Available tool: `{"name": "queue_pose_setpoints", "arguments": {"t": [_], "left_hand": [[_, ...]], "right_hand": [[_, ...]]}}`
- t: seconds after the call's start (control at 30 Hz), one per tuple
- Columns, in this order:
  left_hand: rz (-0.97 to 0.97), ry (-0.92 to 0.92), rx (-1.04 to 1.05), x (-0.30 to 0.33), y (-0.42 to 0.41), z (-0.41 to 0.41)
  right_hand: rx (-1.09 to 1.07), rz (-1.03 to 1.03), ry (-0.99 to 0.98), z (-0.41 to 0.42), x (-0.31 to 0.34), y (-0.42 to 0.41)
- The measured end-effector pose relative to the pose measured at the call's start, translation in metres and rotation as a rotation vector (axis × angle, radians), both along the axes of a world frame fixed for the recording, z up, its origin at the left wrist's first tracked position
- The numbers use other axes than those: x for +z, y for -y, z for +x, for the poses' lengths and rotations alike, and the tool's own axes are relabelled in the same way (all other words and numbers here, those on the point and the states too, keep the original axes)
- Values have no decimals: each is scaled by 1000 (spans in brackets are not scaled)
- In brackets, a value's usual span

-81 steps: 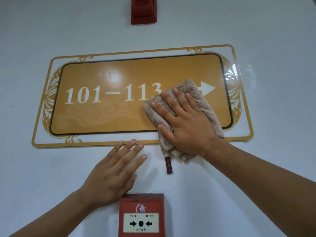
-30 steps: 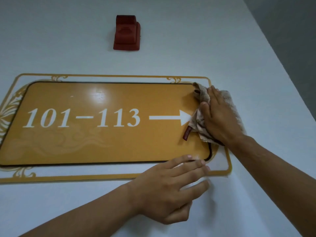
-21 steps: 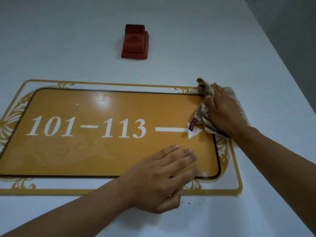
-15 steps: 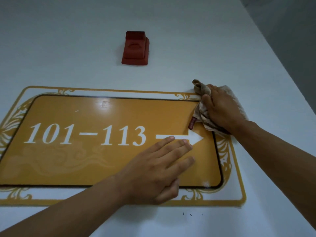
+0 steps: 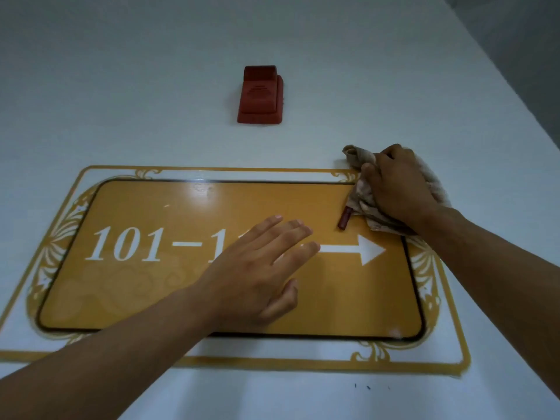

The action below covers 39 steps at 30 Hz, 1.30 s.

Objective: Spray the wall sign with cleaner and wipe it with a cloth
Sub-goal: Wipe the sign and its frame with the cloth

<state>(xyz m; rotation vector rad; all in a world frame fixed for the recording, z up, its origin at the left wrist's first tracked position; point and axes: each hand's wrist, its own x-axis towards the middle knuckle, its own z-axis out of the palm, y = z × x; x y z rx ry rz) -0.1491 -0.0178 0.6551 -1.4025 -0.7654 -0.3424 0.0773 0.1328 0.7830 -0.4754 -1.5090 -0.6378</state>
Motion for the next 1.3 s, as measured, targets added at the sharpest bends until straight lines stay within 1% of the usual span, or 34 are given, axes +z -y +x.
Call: {"name": "queue_pose_setpoints", "arguments": {"t": [0.17,0.27,0.43,0.57,0.87,0.93,1.03,1.2,1.3], "left_hand": [[9,84,41,2,26,-31],[31,142,87,3,48,-60],[93,233,144,0,86,-117],[141,322,136,-1,112,-165],[298,636,91,-13,177,-291],[295,739,110,-23,193,-327],[267,818,118,-33,200,-354],[198,729,145,-51,207,-389],[180,717,97,-60,206,-399]], "right_hand": [[-14,56,67,-57,6,33],[-45,109,72,-88,8,49],[-95,135,61,-124,11,69],[-135,154,61,-155,10,88],[-131,207,106,-264,17,143],[-98,215,121,-300,17,161],[-61,218,123,-327,18,180],[-26,244,180,-388,19,216],[11,239,218,-416,19,236]]}}
